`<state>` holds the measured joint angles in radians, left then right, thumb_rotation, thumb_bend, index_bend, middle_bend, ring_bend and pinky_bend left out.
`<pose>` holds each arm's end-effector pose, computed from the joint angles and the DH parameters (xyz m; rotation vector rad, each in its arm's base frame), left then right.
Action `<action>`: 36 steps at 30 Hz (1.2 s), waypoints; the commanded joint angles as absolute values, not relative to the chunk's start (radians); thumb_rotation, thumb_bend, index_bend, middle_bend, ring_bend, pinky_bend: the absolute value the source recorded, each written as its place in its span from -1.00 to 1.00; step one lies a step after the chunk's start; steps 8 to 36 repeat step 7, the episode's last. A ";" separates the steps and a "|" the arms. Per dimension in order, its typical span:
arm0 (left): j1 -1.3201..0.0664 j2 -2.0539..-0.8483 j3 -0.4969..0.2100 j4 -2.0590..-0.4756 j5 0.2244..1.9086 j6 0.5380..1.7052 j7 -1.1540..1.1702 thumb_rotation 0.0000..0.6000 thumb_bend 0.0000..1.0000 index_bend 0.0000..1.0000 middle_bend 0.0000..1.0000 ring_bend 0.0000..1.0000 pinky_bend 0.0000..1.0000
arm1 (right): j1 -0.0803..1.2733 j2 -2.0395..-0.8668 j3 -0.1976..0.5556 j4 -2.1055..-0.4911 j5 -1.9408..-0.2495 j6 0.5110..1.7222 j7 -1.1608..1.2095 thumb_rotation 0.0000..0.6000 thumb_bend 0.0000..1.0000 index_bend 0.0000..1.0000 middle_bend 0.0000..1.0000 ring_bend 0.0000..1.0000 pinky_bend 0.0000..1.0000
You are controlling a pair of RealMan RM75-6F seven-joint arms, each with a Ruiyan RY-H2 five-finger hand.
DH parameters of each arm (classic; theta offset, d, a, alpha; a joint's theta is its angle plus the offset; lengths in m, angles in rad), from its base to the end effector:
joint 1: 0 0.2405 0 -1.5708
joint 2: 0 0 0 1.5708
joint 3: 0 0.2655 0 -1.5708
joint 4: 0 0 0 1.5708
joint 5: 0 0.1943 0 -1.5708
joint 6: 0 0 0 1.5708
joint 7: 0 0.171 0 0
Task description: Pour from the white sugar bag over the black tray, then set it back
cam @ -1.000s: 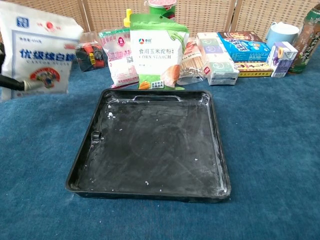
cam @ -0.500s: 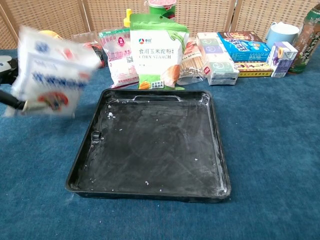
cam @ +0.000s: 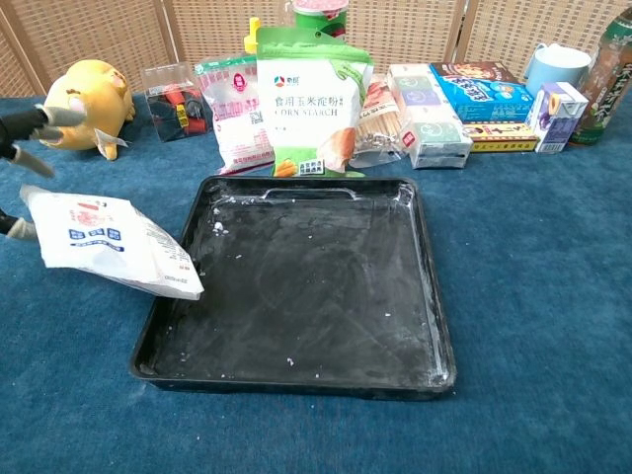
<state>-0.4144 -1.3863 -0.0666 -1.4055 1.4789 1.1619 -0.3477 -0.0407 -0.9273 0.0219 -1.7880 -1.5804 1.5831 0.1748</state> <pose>-0.2621 0.3042 0.0585 -1.5892 -1.2875 -1.1779 -0.2950 -0.1632 0.2272 1.2892 -1.0137 1.0209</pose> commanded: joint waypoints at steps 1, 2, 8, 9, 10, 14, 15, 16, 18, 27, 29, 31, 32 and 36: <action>-0.391 -1.342 -0.050 -1.453 1.520 1.214 -0.347 1.00 -1.00 -1.00 -1.00 -1.00 -0.61 | -0.042 -0.925 0.022 -1.789 -1.582 1.587 0.179 0.85 -0.73 -0.67 -0.78 -0.67 -0.55; -0.383 -1.320 -0.043 -1.473 1.529 1.228 -0.340 1.00 -1.00 -1.00 -1.00 -1.00 -0.61 | -0.043 -0.923 0.022 -1.790 -1.583 1.590 0.181 0.83 -0.73 -0.66 -0.78 -0.67 -0.55; -0.338 -1.192 -0.011 -1.592 1.506 1.247 -0.254 1.00 -1.00 -1.00 -1.00 -1.00 -0.62 | -0.048 -0.916 0.022 -1.791 -1.588 1.601 0.196 0.84 -0.73 -0.67 -0.78 -0.67 -0.55; -0.338 -1.192 -0.011 -1.592 1.506 1.247 -0.254 1.00 -1.00 -1.00 -1.00 -1.00 -0.62 | -0.048 -0.916 0.022 -1.791 -1.588 1.601 0.196 0.84 -0.73 -0.67 -0.78 -0.67 -0.55; -0.338 -1.192 -0.011 -1.592 1.506 1.247 -0.254 1.00 -1.00 -1.00 -1.00 -1.00 -0.62 | -0.048 -0.916 0.022 -1.791 -1.588 1.601 0.196 0.84 -0.73 -0.67 -0.78 -0.67 -0.55; -0.338 -1.192 -0.011 -1.592 1.506 1.247 -0.254 1.00 -1.00 -1.00 -1.00 -1.00 -0.62 | -0.048 -0.916 0.022 -1.791 -1.588 1.601 0.196 0.84 -0.73 -0.67 -0.78 -0.67 -0.55; -0.338 -1.192 -0.011 -1.592 1.506 1.247 -0.254 1.00 -1.00 -1.00 -1.00 -1.00 -0.62 | -0.048 -0.916 0.022 -1.791 -1.588 1.601 0.196 0.84 -0.73 -0.67 -0.78 -0.67 -0.55; -0.338 -1.192 -0.011 -1.592 1.506 1.247 -0.254 1.00 -1.00 -1.00 -1.00 -1.00 -0.62 | -0.048 -0.916 0.022 -1.791 -1.588 1.601 0.196 0.84 -0.73 -0.67 -0.78 -0.67 -0.55; -0.338 -1.192 -0.011 -1.592 1.506 1.247 -0.254 1.00 -1.00 -1.00 -1.00 -1.00 -0.62 | -0.048 -0.916 0.022 -1.791 -1.588 1.601 0.196 0.84 -0.73 -0.67 -0.78 -0.67 -0.55; -0.338 -1.192 -0.011 -1.592 1.506 1.247 -0.254 1.00 -1.00 -1.00 -1.00 -1.00 -0.62 | -0.048 -0.916 0.022 -1.791 -1.588 1.601 0.196 0.84 -0.73 -0.67 -0.78 -0.67 -0.55; -0.338 -1.192 -0.011 -1.592 1.506 1.247 -0.254 1.00 -1.00 -1.00 -1.00 -1.00 -0.62 | -0.048 -0.916 0.022 -1.791 -1.588 1.601 0.196 0.84 -0.73 -0.67 -0.78 -0.67 -0.55; -0.338 -1.192 -0.011 -1.592 1.506 1.247 -0.254 1.00 -1.00 -1.00 -1.00 -1.00 -0.62 | -0.048 -0.916 0.022 -1.791 -1.588 1.601 0.196 0.84 -0.73 -0.67 -0.78 -0.67 -0.55; -0.338 -1.192 -0.011 -1.592 1.506 1.247 -0.254 1.00 -1.00 -1.00 -1.00 -1.00 -0.62 | -0.048 -0.916 0.022 -1.791 -1.588 1.601 0.196 0.84 -0.73 -0.67 -0.78 -0.67 -0.55; -0.338 -1.192 -0.011 -1.592 1.506 1.247 -0.254 1.00 -1.00 -1.00 -1.00 -1.00 -0.62 | -0.048 -0.916 0.022 -1.791 -1.588 1.601 0.196 0.84 -0.73 -0.67 -0.78 -0.67 -0.55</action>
